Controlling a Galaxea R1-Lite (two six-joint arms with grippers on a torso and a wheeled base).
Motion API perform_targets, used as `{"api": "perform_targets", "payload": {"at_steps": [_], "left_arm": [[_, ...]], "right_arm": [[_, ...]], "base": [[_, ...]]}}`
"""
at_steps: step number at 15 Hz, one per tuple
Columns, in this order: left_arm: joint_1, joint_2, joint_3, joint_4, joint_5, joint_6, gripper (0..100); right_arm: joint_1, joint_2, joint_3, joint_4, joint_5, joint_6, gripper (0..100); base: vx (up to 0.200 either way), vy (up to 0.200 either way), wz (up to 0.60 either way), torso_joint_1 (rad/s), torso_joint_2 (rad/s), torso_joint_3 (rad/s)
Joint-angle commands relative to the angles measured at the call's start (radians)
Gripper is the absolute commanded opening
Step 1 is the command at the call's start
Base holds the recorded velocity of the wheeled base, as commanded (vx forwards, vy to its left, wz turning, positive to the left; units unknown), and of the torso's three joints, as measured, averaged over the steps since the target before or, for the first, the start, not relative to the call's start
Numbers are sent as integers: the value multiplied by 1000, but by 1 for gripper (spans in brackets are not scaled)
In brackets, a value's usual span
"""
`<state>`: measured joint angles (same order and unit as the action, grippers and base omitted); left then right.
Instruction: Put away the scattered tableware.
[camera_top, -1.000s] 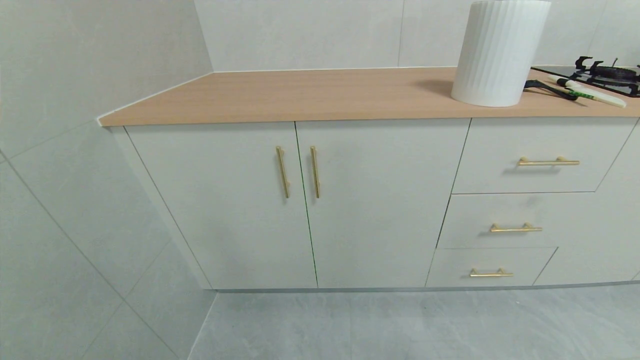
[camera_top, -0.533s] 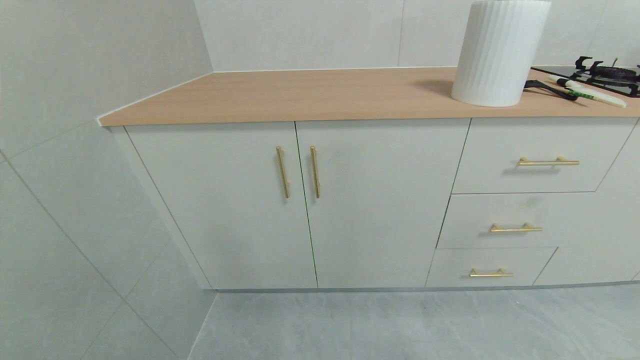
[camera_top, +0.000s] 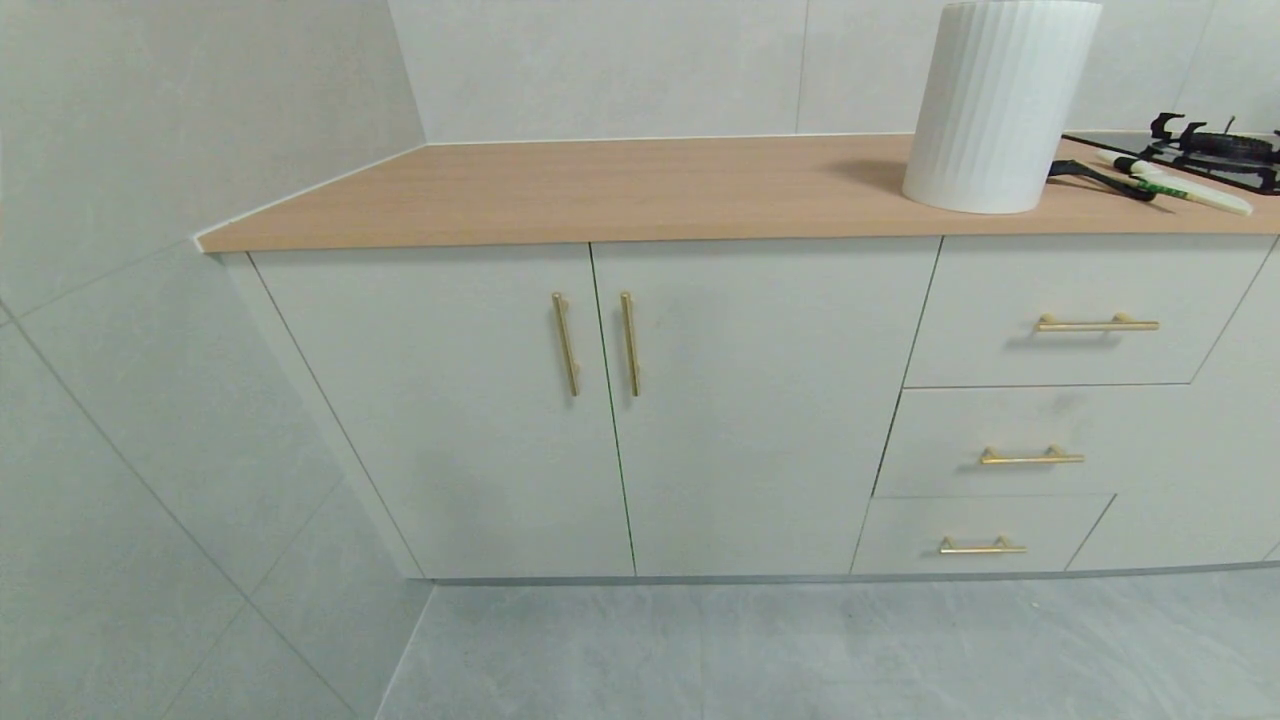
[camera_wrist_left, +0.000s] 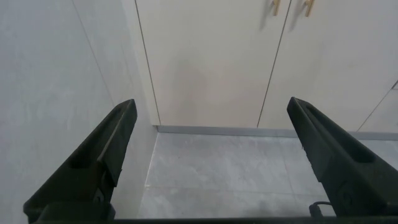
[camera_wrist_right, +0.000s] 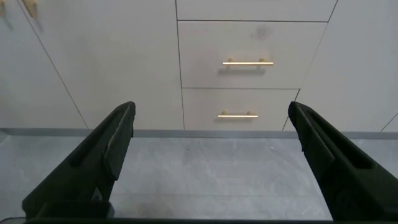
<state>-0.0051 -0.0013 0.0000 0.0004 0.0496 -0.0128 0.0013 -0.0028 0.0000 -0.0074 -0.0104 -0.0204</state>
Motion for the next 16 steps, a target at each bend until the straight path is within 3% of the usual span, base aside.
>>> {"api": "perform_targets", "payload": {"at_steps": [1,3,16], "left_arm": [[1,1,0,0,1,-3,100],[-1,1,0,0,1,-1,100],[1,1,0,0,1,-1,100]], "right_arm": [[0,3,0,0,0,-1,100],[0,3,0,0,0,-3,100],[0,3,0,0,0,4,100]], "base": [[0,0,0,0,0,0],[0,0,0,0,0,0],[0,-200,0,4,1,2]]}}
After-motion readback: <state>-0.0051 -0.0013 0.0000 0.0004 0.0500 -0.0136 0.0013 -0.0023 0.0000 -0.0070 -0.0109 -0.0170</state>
